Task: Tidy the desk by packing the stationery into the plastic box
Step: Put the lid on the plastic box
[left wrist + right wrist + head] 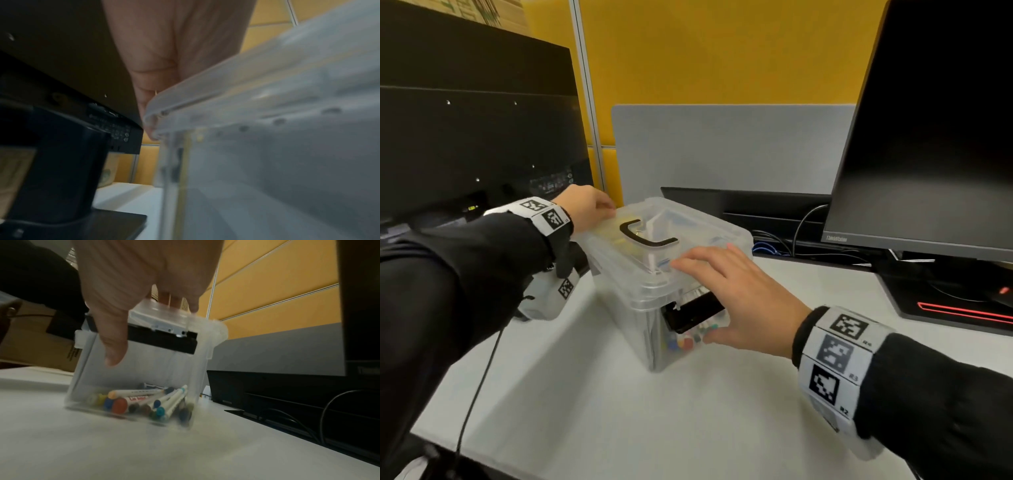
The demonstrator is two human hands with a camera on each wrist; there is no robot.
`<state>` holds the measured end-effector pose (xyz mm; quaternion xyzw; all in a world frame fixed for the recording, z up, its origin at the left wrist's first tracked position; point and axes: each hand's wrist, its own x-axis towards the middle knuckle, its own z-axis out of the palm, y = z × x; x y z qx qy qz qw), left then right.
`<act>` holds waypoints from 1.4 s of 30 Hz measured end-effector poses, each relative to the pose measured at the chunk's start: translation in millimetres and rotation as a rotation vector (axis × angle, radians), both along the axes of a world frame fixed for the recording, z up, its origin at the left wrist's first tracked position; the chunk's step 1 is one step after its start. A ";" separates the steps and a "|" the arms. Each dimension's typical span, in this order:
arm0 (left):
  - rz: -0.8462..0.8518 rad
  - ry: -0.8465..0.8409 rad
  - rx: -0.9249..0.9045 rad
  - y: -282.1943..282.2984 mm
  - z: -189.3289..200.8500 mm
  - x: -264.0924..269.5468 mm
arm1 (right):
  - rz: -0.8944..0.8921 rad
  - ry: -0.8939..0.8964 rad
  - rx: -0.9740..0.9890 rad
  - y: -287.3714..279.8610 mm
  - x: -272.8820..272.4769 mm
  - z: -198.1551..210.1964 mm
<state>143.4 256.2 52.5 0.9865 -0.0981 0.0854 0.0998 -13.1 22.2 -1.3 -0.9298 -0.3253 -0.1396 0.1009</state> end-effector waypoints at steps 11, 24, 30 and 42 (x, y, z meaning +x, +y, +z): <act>-0.072 0.095 -0.018 -17.7 -6.5 4.5 | -0.033 -0.051 0.268 11.9 5.6 9.0; 0.094 0.299 -0.480 -36.5 -21.3 -5.1 | 0.011 0.285 0.035 6.6 -6.0 54.4; 0.173 0.494 -0.803 -37.5 -25.6 -7.1 | 0.017 0.408 0.158 -1.6 -6.3 53.8; 0.058 0.194 -0.871 -35.5 -32.4 -5.6 | 0.018 0.449 0.472 -6.6 -12.6 32.5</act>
